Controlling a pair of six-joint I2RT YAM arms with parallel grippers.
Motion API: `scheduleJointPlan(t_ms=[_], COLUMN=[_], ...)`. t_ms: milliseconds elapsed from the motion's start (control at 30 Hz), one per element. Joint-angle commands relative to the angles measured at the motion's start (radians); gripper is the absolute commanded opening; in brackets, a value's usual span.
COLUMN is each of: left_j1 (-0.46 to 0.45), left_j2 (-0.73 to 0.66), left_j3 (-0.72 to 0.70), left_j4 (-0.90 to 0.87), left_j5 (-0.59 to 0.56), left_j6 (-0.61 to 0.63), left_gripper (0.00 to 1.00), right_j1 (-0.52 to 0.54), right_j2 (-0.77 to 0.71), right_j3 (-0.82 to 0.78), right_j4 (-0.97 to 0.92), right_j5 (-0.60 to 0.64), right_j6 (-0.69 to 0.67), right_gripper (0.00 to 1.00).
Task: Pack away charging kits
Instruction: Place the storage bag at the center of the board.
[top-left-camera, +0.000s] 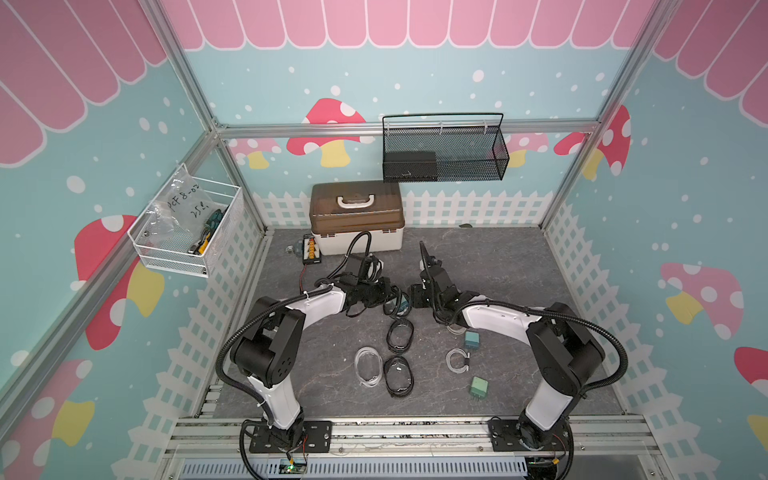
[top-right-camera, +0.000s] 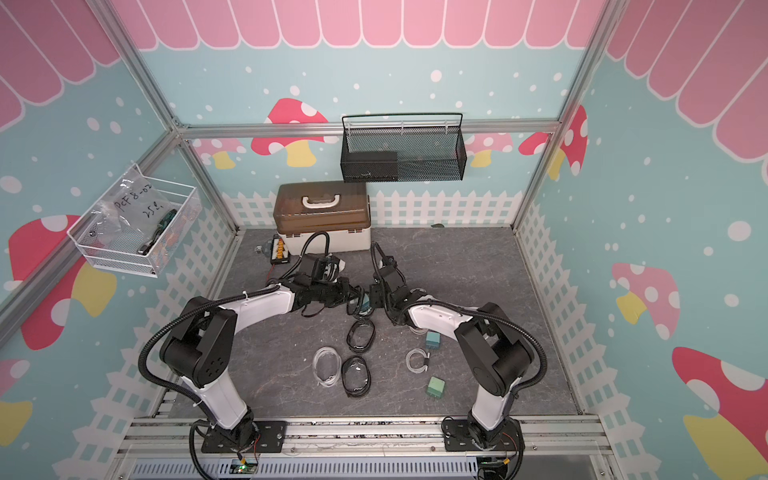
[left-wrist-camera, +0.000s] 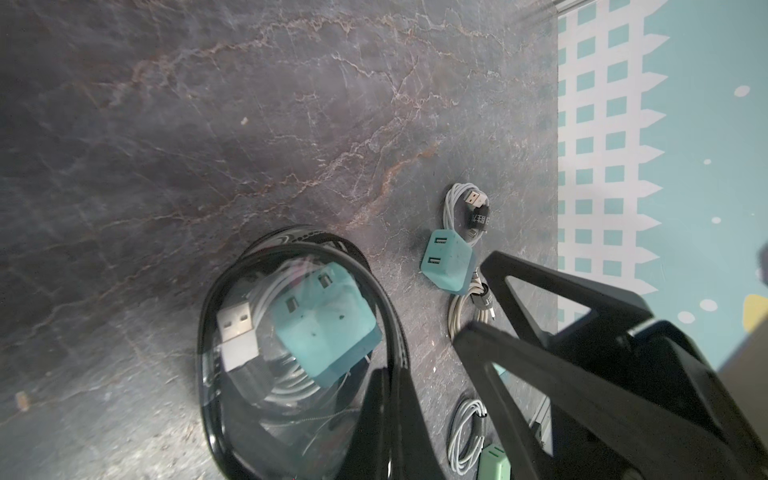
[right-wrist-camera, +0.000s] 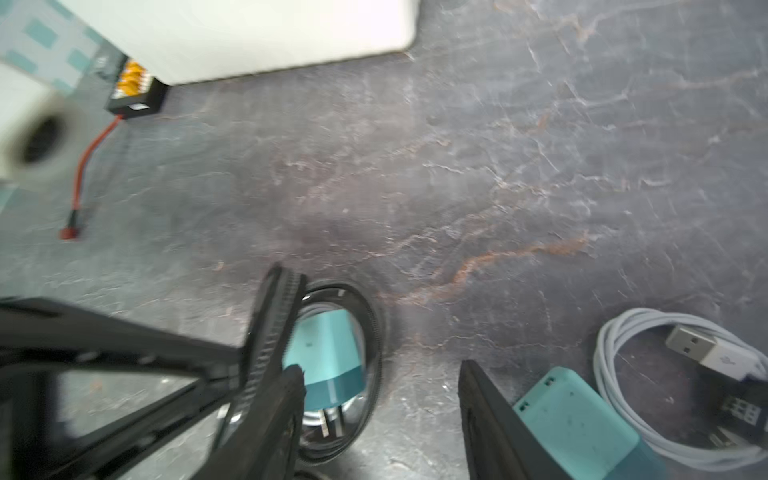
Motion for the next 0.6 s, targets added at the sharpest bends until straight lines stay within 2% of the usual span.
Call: scheduleJointPlan(t_ms=[0, 167, 400, 567], left_j1=[0.000, -0.001, 0.001, 0.000], left_j2=[0.005, -0.006, -0.001, -0.001], left_j3=[0.000, -0.008, -0.009, -0.005], left_j4=[-0.011, -0.011, -0.002, -0.008], left_j5=[0.019, 0.011, 0.021, 0.022], left_j6=[-0.006, -0.001, -0.008, -0.009], left_gripper=[0.00, 0.00, 0.00, 0.00], right_j1=[0.003, 0.003, 0.010, 0.010], right_j2=[0.075, 0.176, 0.225, 0.217], right_j3=[0.036, 0.113, 0.148, 0.135], right_j4=[-0.029, -0.043, -0.029, -0.039], right_j5=[-0.026, -0.096, -0.149, -0.109], right_j6=[0.015, 0.025, 0.043, 0.048], right_gripper=[0.55, 0.51, 0.46, 0.42])
